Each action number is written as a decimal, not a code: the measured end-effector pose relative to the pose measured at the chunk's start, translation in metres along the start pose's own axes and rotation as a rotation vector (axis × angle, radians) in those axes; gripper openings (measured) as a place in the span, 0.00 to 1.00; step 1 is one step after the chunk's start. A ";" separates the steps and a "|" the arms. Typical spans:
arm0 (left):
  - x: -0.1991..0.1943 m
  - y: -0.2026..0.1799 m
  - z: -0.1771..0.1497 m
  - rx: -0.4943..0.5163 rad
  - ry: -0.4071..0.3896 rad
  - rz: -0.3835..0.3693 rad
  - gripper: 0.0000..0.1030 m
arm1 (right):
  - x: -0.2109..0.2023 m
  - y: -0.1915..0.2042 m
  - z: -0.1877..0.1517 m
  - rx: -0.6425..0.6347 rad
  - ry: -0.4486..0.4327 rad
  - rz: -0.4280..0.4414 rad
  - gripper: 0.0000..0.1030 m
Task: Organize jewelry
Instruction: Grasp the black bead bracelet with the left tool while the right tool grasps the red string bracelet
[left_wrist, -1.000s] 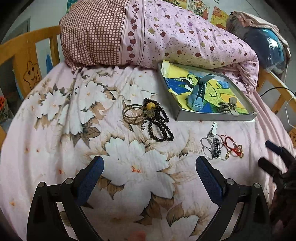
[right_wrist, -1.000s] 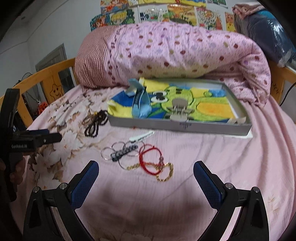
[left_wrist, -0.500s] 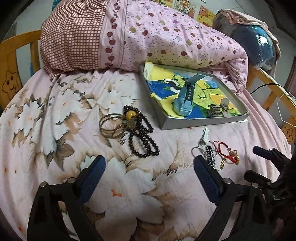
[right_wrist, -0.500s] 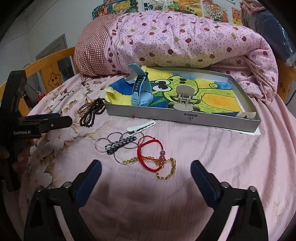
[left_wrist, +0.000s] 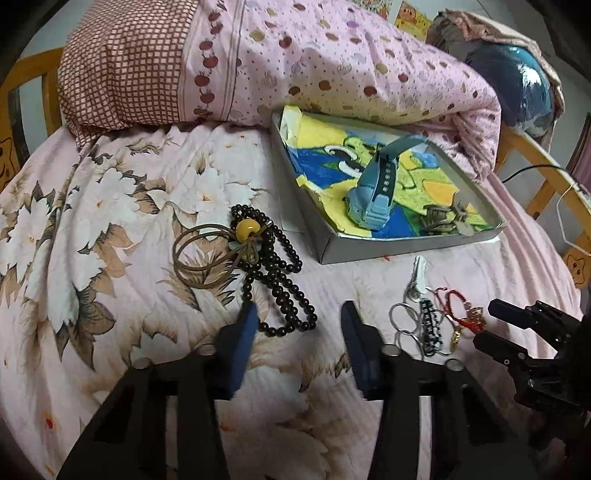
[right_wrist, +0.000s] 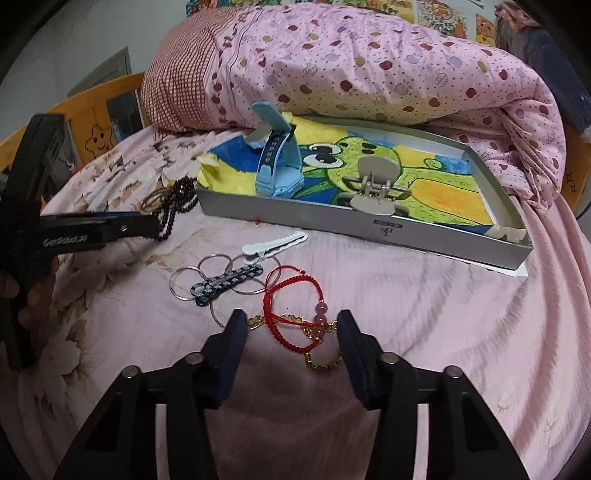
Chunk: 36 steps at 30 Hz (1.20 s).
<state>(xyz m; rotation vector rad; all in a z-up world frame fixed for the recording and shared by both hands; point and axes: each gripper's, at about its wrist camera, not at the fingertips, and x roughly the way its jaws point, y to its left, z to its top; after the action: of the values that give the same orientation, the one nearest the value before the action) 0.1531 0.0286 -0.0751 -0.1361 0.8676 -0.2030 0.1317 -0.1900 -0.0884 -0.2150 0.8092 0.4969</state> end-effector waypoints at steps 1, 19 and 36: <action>0.005 -0.001 0.001 0.009 0.016 0.011 0.28 | 0.002 0.001 0.000 -0.007 0.007 -0.003 0.44; -0.004 -0.009 -0.001 -0.022 0.052 -0.008 0.04 | 0.003 0.008 0.000 -0.048 0.007 -0.007 0.06; -0.056 -0.063 -0.019 -0.021 0.077 -0.120 0.03 | -0.046 0.006 0.005 0.047 -0.101 0.102 0.06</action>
<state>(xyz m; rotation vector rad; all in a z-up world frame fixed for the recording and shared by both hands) 0.0956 -0.0201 -0.0331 -0.2014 0.9390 -0.3134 0.1053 -0.1990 -0.0512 -0.1041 0.7348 0.5797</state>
